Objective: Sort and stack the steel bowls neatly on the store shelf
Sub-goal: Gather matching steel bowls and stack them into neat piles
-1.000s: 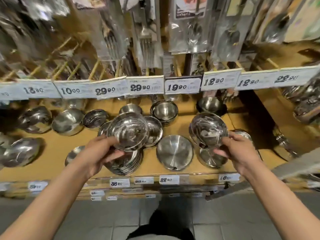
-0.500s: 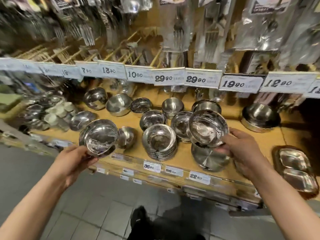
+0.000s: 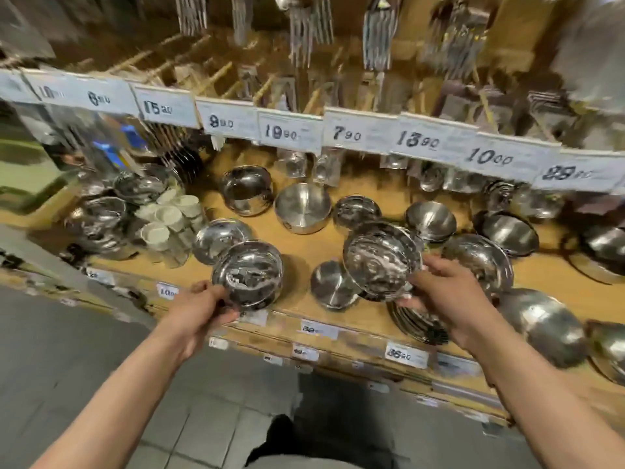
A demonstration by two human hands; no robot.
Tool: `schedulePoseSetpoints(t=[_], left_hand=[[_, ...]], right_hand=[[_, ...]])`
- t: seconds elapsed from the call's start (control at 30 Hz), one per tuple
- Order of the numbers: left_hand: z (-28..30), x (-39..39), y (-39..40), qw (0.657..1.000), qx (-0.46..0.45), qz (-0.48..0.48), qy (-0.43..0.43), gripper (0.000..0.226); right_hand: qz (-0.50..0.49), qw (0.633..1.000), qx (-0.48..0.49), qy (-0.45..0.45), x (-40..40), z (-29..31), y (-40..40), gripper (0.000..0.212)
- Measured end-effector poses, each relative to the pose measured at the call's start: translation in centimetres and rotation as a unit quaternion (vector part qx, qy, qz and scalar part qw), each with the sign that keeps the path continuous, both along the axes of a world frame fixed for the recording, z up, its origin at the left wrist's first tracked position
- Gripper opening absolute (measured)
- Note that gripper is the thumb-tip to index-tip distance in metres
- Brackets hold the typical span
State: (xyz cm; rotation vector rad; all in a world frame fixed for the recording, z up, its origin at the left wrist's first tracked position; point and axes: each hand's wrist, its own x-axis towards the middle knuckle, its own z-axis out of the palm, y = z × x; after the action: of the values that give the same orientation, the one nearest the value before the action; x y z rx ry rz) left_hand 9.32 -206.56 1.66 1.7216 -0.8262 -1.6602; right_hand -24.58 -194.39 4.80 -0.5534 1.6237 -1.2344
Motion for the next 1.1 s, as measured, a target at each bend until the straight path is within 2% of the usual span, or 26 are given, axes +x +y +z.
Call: schedulePoseSetpoints(t=[0.1, 0.3, 0.37, 0.43, 0.5, 0.7, 0.83, 0.97, 1.1], left_hand=[[0.2, 2.0, -2.5, 0.999, 0.013, -0.029, 0.005, 0.015], [0.5, 2.1, -4.8, 0.997, 0.017, -0.073, 0.009, 0.012], [0.6, 1.6, -4.8, 0.995, 0.025, -0.093, 0.01, 0.011], [0.8, 0.9, -4.9, 0.992, 0.031, -0.117, 0.016, 0.01], [0.8, -0.3, -5.2, 0.989, 0.035, -0.138, 0.028, 0.011], [0.1, -4.6, -5.8, 0.979, 0.049, -0.194, 0.043, 0.017], [-0.7, -7.3, -6.0, 0.972, 0.05, -0.223, 0.05, 0.012], [-1.4, -8.2, -6.8, 0.97, 0.048, -0.232, 0.047, 0.013], [-1.3, -8.4, -8.2, 0.971, 0.043, -0.229, 0.05, 0.018]], right_hand=[[0.023, 0.998, 0.032, 0.04, 4.0, -1.2, -2.7, 0.034], [-0.004, 0.98, 0.091, 0.176, 6.6, -5.4, -6.5, 0.019], [-0.005, 0.972, 0.113, 0.205, 6.5, -6.5, -6.9, 0.027], [-0.008, 0.969, 0.128, 0.211, 6.3, -7.2, -7.4, 0.027], [-0.011, 0.966, 0.134, 0.22, 6.2, -7.5, -8.0, 0.006], [-0.04, 0.963, 0.141, 0.226, 6.2, -9.0, -8.1, 0.009], [-0.044, 0.965, 0.154, 0.206, 6.9, -9.7, -7.6, 0.024], [-0.078, 0.983, 0.12, 0.118, 7.9, -10.6, -7.2, 0.013], [-0.105, 0.991, 0.08, 0.032, 8.7, -10.9, -7.3, 0.024]])
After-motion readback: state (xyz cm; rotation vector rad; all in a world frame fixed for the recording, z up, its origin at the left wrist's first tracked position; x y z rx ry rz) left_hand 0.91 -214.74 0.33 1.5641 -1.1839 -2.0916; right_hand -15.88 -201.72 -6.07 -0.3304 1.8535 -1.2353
